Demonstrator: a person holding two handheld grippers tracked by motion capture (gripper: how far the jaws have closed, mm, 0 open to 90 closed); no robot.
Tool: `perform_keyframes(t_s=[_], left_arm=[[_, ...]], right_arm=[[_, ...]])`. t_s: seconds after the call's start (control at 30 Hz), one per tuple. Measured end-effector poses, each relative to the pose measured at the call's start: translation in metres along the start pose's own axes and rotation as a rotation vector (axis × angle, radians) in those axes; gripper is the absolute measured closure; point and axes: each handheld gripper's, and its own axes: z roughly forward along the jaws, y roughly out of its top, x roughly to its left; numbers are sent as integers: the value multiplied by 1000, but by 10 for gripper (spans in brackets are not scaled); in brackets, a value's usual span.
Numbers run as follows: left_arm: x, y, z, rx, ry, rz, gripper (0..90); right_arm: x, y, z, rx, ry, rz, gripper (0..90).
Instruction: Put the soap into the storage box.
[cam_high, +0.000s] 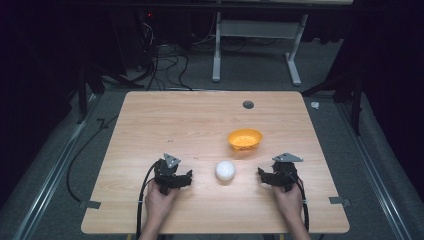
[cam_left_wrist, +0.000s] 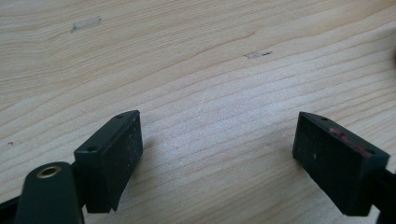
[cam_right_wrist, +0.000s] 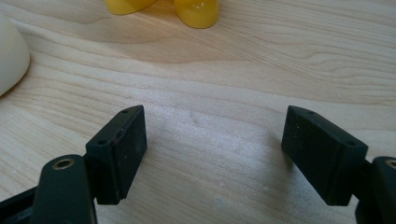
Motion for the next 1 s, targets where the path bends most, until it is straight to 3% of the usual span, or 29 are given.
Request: perform_keyframes(t_s=[1.0], left_arm=[[0,0,0,0,-3,1,163]], right_arm=[[0,0,0,-3,10,3,230]])
